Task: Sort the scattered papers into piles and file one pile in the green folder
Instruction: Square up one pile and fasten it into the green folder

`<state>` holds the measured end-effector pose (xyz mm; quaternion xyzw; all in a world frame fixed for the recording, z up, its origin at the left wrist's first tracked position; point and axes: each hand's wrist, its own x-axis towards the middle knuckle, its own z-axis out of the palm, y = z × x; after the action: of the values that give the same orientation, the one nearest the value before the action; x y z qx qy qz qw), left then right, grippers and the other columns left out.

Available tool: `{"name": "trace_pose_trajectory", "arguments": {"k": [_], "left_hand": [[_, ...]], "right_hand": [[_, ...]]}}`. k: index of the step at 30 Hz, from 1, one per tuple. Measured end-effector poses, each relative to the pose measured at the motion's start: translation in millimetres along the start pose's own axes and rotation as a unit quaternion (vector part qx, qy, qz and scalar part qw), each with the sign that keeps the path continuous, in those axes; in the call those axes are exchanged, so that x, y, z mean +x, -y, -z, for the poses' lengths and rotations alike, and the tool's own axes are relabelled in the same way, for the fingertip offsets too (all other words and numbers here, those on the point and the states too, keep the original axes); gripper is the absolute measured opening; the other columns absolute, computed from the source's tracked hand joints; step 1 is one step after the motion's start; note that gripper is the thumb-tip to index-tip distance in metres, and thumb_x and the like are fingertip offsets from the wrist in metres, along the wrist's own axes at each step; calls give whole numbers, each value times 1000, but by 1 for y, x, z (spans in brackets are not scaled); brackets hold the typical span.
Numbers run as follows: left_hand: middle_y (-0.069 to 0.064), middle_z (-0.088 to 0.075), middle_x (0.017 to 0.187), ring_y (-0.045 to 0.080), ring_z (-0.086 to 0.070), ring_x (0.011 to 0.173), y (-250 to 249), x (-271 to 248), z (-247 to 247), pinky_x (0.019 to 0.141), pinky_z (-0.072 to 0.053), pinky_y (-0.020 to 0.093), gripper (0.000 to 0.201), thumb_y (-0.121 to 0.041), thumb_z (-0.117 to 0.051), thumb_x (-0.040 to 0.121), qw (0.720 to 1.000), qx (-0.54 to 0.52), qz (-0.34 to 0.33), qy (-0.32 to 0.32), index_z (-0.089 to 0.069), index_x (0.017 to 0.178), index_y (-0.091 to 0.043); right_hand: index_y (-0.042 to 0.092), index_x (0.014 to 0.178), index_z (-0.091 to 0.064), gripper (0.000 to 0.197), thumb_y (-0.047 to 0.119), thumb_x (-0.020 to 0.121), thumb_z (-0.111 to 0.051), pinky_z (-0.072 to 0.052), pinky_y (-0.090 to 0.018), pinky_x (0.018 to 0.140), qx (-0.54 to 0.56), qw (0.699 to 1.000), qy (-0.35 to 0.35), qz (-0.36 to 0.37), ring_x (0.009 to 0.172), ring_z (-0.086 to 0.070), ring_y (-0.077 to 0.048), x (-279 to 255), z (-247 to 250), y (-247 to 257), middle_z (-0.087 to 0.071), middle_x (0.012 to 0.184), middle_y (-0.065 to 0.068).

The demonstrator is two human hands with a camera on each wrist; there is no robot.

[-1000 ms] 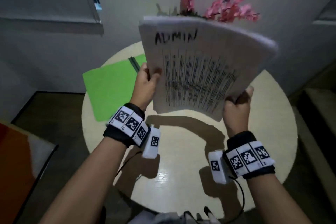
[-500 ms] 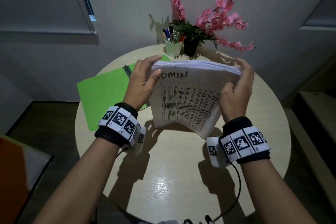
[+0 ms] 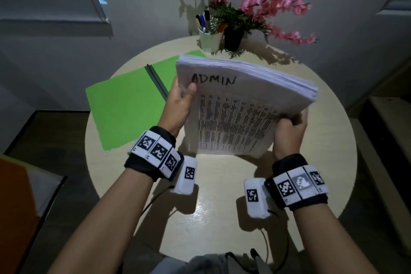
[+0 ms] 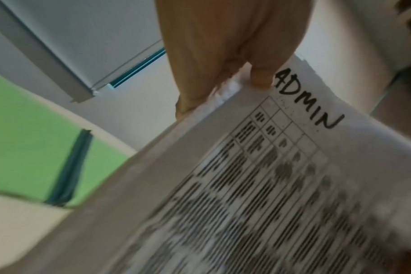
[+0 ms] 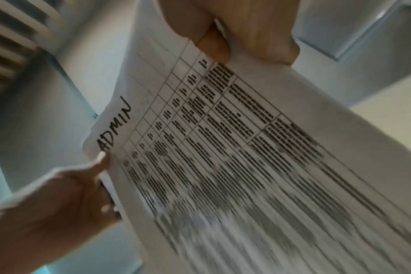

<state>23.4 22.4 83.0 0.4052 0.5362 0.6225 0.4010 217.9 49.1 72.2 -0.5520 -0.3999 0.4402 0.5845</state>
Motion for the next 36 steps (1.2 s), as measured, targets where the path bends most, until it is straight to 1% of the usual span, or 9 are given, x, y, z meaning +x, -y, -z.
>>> {"name": "trace_pose_trajectory", "arguments": {"k": [3,7,9,13,16,21,28,32,36], "left_hand": [[4,-46,138,11,-46,123,33,-7,-1,104,-38,26,113,-80,-52,56,996,60,71,11,-27,140,-10],[10,-49,135,20,-46,124,38,4,-19,103,-38,27,49,-33,-40,97,987,133,87,-35,-36,134,-2],[9,-47,138,19,-45,126,35,11,-35,95,-36,17,41,-21,-33,101,980,144,117,-70,-34,137,-2],[15,-38,144,27,-39,132,50,20,-67,100,-36,29,36,-17,-26,102,963,135,225,-67,-34,134,-4],[21,-49,128,20,-45,100,77,17,-83,71,-41,24,12,-7,-28,99,931,239,272,-32,-39,100,-13],[27,-50,132,39,-52,119,117,1,-108,96,-44,39,41,-2,-35,94,892,310,328,14,-34,134,2],[24,-45,135,35,-52,107,130,7,-104,77,-40,34,41,-2,-33,94,860,357,355,87,-34,134,3],[23,-50,132,34,-50,116,123,37,-74,92,-42,36,35,-7,-42,91,862,401,307,36,-46,124,3],[21,-35,139,37,-34,130,115,80,-21,101,-38,42,40,-7,-46,89,814,519,256,-53,-43,130,-6]], "right_hand": [[2,113,-54,42,-16,81,-33,-42,-16,77,-80,994,-8,-78,100,-61,-19,-7,1,-35,-59,96,-3],[11,95,-50,31,-13,85,-32,-39,0,52,-122,992,8,-38,69,-50,-12,9,4,-27,-53,80,2],[14,83,-41,23,-7,87,-33,-37,-9,46,-171,985,-5,4,61,-44,-14,25,7,-20,-51,78,-1],[4,117,-44,32,-3,88,-32,-43,-23,64,-260,965,-8,-36,84,-55,-27,60,21,-29,-51,112,-12],[3,129,-40,39,-2,90,-36,-45,-37,88,-361,927,24,-97,113,-54,-35,77,42,-51,-50,132,-20],[-1,129,-42,45,-7,85,-46,-44,-48,99,-475,866,71,-139,119,-48,-41,81,73,-87,-48,132,-25],[0,135,-30,60,-8,81,-56,-32,-51,102,-570,800,89,-162,128,-33,-41,81,81,-92,-31,140,-23],[5,139,-30,62,-6,83,-52,-28,-51,105,-570,806,139,-74,132,-30,-38,89,39,-79,-29,144,-20],[7,137,-37,51,3,87,-47,-29,-46,106,-547,801,243,-9,132,-32,-36,101,-21,-77,-31,143,-18]]}}
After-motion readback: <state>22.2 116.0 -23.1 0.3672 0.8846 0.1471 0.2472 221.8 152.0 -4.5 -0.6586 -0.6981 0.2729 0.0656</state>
